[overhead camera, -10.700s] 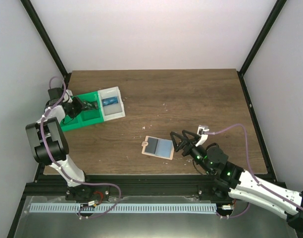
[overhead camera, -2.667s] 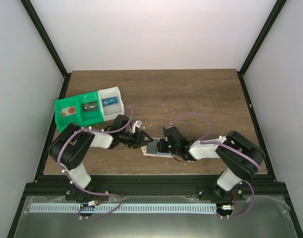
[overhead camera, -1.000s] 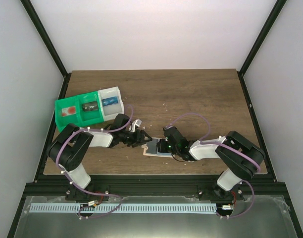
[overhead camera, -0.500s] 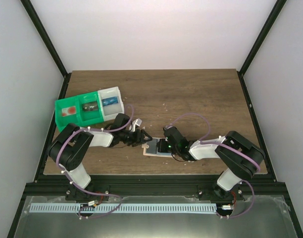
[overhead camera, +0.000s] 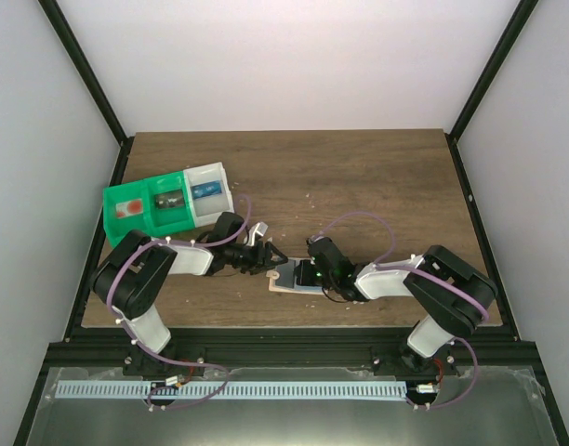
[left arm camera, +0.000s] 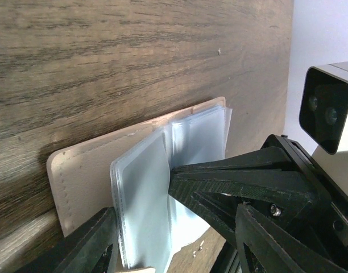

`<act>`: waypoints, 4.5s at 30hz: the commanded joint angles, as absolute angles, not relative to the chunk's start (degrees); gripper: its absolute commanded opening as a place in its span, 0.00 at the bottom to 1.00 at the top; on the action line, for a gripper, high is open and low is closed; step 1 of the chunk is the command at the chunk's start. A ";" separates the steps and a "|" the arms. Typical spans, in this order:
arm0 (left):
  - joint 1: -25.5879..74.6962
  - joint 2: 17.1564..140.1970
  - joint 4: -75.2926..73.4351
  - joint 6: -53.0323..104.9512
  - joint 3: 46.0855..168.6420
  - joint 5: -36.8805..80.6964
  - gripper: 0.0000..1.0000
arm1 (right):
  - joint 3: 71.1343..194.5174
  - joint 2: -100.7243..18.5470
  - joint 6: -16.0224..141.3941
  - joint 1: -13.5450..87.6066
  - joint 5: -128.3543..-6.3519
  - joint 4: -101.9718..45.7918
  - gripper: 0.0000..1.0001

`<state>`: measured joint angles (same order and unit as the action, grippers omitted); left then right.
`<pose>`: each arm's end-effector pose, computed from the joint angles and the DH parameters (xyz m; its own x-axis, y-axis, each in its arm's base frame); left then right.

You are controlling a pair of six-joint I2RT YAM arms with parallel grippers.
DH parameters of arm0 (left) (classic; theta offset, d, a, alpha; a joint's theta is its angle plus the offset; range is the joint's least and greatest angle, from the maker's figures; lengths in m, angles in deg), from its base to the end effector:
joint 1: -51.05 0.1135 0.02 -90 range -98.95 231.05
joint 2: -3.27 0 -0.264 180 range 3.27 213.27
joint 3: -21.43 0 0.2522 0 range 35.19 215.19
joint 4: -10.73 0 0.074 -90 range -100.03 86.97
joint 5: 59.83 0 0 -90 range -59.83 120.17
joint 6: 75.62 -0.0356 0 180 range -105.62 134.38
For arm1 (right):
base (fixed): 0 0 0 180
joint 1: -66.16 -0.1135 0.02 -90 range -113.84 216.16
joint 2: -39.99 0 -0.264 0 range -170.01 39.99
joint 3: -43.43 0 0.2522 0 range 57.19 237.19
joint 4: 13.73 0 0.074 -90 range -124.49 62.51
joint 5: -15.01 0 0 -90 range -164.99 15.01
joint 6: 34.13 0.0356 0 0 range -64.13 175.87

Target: Take the credit cards out of the card holder

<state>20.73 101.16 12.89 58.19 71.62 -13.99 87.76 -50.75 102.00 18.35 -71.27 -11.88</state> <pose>0.2427 -0.1707 0.1174 -0.9869 0.0018 -0.1612 0.1388 0.5186 -0.8437 0.1832 0.2056 0.1180 -0.8820 0.0982 -0.4610 -0.1942 0.8155 0.5452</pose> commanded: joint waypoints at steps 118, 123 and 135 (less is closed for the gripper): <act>14.14 101.53 16.61 64.58 74.78 -15.53 0.25 | 78.62 -34.82 102.65 18.43 -61.99 -7.57 0.37; 14.10 101.21 15.25 63.78 74.85 -14.80 0.25 | 77.91 -34.13 103.65 18.43 -63.20 -8.39 0.34; 14.11 97.66 3.49 57.15 77.45 -6.15 0.26 | 77.66 -31.98 103.37 18.44 -66.98 -13.03 0.34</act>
<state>14.34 99.23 7.93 60.53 75.82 -9.69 76.55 -32.63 103.44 18.35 -64.80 -10.52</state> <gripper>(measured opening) 0.261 0.345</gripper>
